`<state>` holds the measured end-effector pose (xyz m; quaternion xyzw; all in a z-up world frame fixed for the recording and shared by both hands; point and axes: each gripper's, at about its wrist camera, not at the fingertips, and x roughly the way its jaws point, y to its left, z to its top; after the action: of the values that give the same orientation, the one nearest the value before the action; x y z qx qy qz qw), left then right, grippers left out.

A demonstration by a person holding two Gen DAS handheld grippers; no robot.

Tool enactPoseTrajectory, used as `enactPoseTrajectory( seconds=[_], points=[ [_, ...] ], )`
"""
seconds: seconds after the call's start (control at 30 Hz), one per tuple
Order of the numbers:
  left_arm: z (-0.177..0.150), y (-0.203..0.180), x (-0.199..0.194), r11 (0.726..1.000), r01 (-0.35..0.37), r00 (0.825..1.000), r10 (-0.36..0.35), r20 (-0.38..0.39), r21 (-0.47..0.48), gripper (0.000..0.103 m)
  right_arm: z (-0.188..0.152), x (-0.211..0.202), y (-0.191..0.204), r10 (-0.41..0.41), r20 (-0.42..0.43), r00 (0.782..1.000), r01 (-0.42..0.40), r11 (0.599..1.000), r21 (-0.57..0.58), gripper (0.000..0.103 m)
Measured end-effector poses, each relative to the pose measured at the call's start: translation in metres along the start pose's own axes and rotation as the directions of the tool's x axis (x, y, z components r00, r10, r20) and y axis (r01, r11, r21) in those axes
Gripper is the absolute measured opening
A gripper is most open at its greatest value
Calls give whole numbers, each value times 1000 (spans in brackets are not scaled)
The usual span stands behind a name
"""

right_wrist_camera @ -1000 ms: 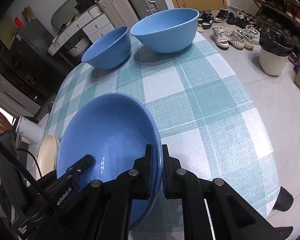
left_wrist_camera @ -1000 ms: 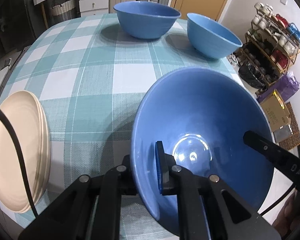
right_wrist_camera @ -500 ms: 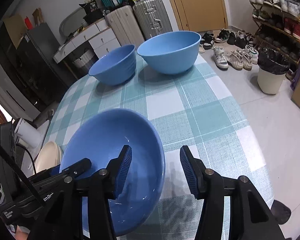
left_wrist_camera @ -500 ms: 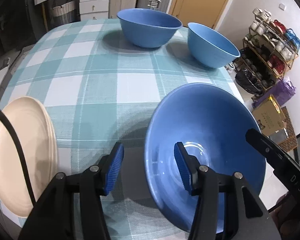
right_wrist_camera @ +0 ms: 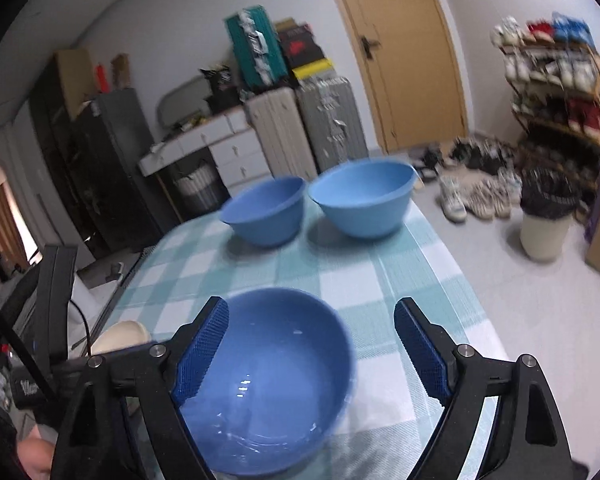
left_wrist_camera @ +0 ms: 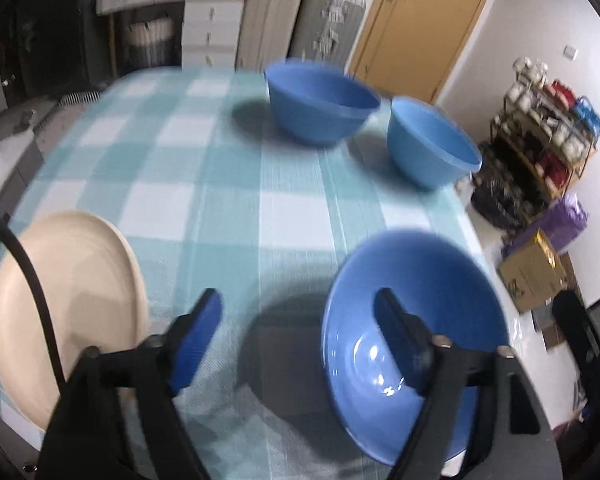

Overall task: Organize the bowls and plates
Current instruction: 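Lower the blue bowl onto the cloth beside the cream plates, open both grippers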

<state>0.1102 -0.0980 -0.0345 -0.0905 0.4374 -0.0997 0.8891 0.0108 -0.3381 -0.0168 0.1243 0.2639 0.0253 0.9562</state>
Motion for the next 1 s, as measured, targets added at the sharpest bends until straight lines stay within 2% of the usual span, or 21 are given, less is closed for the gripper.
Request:
enactPoseTrajectory(
  seconds=[0.17, 0.3, 0.33, 0.37, 0.4, 0.5, 0.57, 0.77, 1.0],
  points=[
    [3, -6, -26, 999, -9, 993, 3, 122, 53, 81, 0, -14, 27, 24, 67, 997, -20, 998, -54, 92],
    [5, -5, -46, 998, 3, 976, -17, 217, 63, 81, -3, -19, 37, 25, 109, 994, -20, 999, -49, 94],
    [5, -4, -49, 998, 9, 972, -23, 232, 61, 85, -5, -21, 39, 24, 115, 993, -18, 999, -50, 94],
    [6, -3, -53, 998, 18, 967, -32, 253, 56, 95, -7, -22, 40, 18, 129, 992, -11, 999, -49, 94],
    [6, -2, -56, 998, 24, 962, -37, 272, 52, 98, -9, -23, 39, 12, 139, 990, -5, 999, -49, 94],
    [6, 1, -71, 998, 38, 936, -52, 348, 49, 99, -11, -25, 39, -9, 150, 989, 17, 999, -50, 94],
    [7, 1, -79, 998, 24, 921, -47, 387, 65, 100, -12, -25, 38, -28, 157, 987, 37, 998, -54, 99],
    [6, 0, -83, 998, -8, 906, -21, 423, 65, 101, -14, -27, 35, -41, 174, 984, 51, 997, -50, 101],
    [6, 2, -80, 998, -43, 911, 23, 413, 41, 103, -16, -30, 40, -38, 199, 979, 58, 994, -95, 102]
  ],
)
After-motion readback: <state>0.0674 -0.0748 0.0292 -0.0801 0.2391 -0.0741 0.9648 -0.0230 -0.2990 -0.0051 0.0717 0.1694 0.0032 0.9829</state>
